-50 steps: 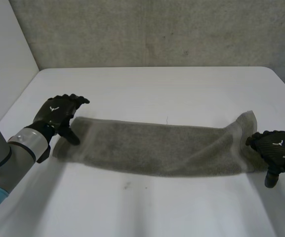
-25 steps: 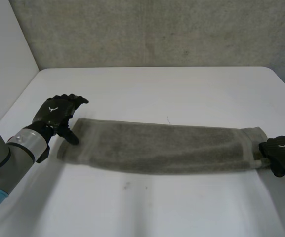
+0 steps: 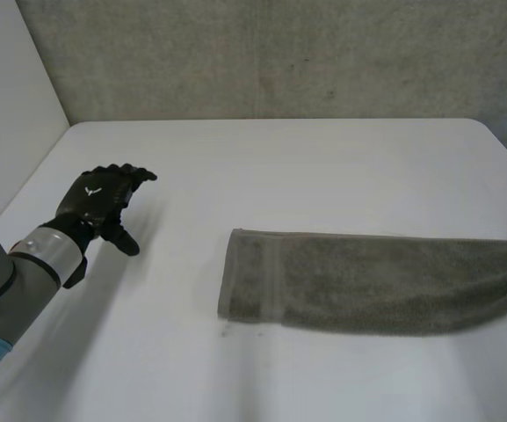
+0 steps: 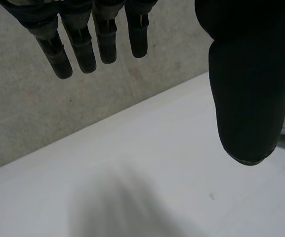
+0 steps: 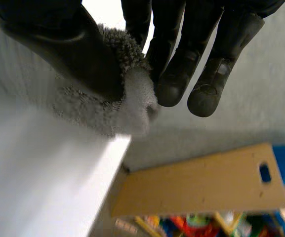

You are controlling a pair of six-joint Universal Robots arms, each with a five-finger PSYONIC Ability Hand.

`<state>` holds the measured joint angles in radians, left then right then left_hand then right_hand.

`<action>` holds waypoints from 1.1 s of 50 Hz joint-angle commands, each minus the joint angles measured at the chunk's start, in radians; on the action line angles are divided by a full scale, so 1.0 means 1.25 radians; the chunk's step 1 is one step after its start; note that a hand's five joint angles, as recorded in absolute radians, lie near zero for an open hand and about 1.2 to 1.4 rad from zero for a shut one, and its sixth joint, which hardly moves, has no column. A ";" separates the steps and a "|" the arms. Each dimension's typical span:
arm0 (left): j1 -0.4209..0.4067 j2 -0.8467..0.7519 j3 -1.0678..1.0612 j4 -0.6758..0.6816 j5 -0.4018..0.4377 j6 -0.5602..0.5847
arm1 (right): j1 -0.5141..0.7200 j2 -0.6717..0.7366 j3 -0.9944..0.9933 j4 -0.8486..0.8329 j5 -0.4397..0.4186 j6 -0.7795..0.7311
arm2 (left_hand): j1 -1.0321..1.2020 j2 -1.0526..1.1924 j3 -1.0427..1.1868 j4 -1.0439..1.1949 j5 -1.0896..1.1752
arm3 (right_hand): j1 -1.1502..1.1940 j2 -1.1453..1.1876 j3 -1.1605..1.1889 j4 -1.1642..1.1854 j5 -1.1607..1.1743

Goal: Fold the towel.

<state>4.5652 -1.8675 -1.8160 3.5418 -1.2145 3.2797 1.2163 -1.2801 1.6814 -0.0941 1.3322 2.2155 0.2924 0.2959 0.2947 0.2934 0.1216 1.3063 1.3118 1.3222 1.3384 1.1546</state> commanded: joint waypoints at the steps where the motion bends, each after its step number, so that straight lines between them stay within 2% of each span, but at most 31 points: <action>1: -0.007 0.042 0.000 -0.005 -0.003 -0.006 | 0.354 0.020 -0.164 0.080 0.099 0.114 | 0.036 0.033 0.034 0.035 0.033 | 0.072 0.068 0.059 0.046 0.054; 2: -0.007 0.042 0.000 -0.005 -0.003 -0.006 | 0.355 0.020 -0.165 0.080 0.099 0.114 | 0.036 0.033 0.034 0.035 0.033 | 0.072 0.068 0.059 0.046 0.054; 3: -0.009 0.051 -0.003 -0.006 -0.003 -0.010 | 0.441 0.041 -0.191 0.080 0.123 0.120 | 0.036 0.033 0.034 0.035 0.033 | 0.072 0.068 0.059 0.046 0.054; 4: -0.009 0.051 -0.003 -0.006 -0.003 -0.010 | 0.442 0.041 -0.192 0.080 0.123 0.120 | 0.036 0.033 0.034 0.035 0.033 | 0.072 0.068 0.059 0.046 0.054; 6: -0.011 0.064 -0.004 -0.006 -0.003 -0.021 | 0.609 0.089 -0.238 0.083 0.164 0.121 | 0.035 0.033 0.034 0.035 0.033 | 0.072 0.068 0.059 0.046 0.054; 7: -0.011 0.064 -0.004 -0.006 -0.003 -0.021 | 0.610 0.089 -0.238 0.083 0.164 0.121 | 0.036 0.033 0.034 0.035 0.033 | 0.072 0.068 0.059 0.046 0.054; 9: -0.012 0.072 -0.006 -0.006 -0.004 -0.034 | 0.730 0.128 -0.259 0.083 0.185 0.124 | 0.036 0.033 0.034 0.035 0.033 | 0.072 0.068 0.059 0.046 0.054; 19: -0.022 0.073 -0.015 -0.005 -0.004 -0.042 | 0.920 0.254 -0.275 0.077 0.185 0.125 | 0.036 0.033 0.034 0.035 0.033 | 0.072 0.068 0.059 0.046 0.054; 31: -0.080 0.067 0.002 0.000 -0.005 -0.042 | 0.963 0.280 -0.279 0.065 0.175 0.136 | 0.038 0.035 0.036 0.037 0.035 | 0.072 0.068 0.059 0.046 0.054; 38: -0.120 0.053 0.035 0.005 -0.011 -0.042 | 0.974 0.277 -0.266 0.053 0.133 0.138 | 0.038 0.035 0.036 0.037 0.035 | 0.072 0.068 0.059 0.046 0.054; 42: -0.131 0.043 0.045 0.005 -0.011 -0.044 | 0.974 0.290 -0.269 0.054 0.144 0.135 | 0.038 0.035 0.036 0.037 0.035 | 0.072 0.068 0.059 0.046 0.054; 44: -0.145 0.037 0.050 0.005 -0.014 -0.048 | 0.967 0.277 -0.259 0.051 0.142 0.147 | 0.038 0.035 0.036 0.037 0.035 | -0.829 -0.833 -0.842 -0.855 -0.847; 47: -0.151 0.036 0.051 0.005 -0.020 -0.049 | 0.962 0.256 -0.244 0.047 0.141 0.154 | 0.040 0.037 0.038 0.039 0.037 | -0.905 -0.910 -0.918 -0.931 -0.924; 49: -0.162 0.035 0.057 0.005 -0.033 -0.053 | 0.955 0.169 -0.202 0.025 0.133 0.193 | 0.038 0.035 0.036 0.037 0.035 | -0.905 -0.910 -0.918 -0.931 -0.924; 50: -0.169 0.034 0.061 0.005 -0.041 -0.056 | 0.955 0.169 -0.201 0.025 0.133 0.194 | 0.038 0.035 0.036 0.037 0.035 | -0.905 -0.910 -0.918 -0.931 -0.924; 52: -0.177 0.034 0.067 0.007 -0.049 -0.063 | 0.888 0.089 -0.140 0.003 0.130 0.247 | 0.040 0.037 0.038 0.039 0.037 | -0.905 -0.910 -0.918 -0.931 -0.924; 53: -0.177 0.034 0.067 0.007 -0.049 -0.063 | 0.887 0.089 -0.140 0.003 0.130 0.248 | 0.040 0.037 0.038 0.039 0.037 | -0.905 -0.910 -0.918 -0.931 -0.924; 55: -0.188 0.034 0.080 0.012 -0.064 -0.086 | 0.793 0.024 -0.078 0.013 0.137 0.282 | 0.040 0.037 0.038 0.039 0.037 | -0.905 -0.910 -0.918 -0.931 -0.924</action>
<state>4.3585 -1.8251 -1.7404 3.5494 -1.2585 3.2099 2.3849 -1.0614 1.4352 -0.0602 1.5010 2.4603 0.2924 0.2960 0.2947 0.2934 0.1224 0.2390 0.2416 0.2397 0.2561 0.0597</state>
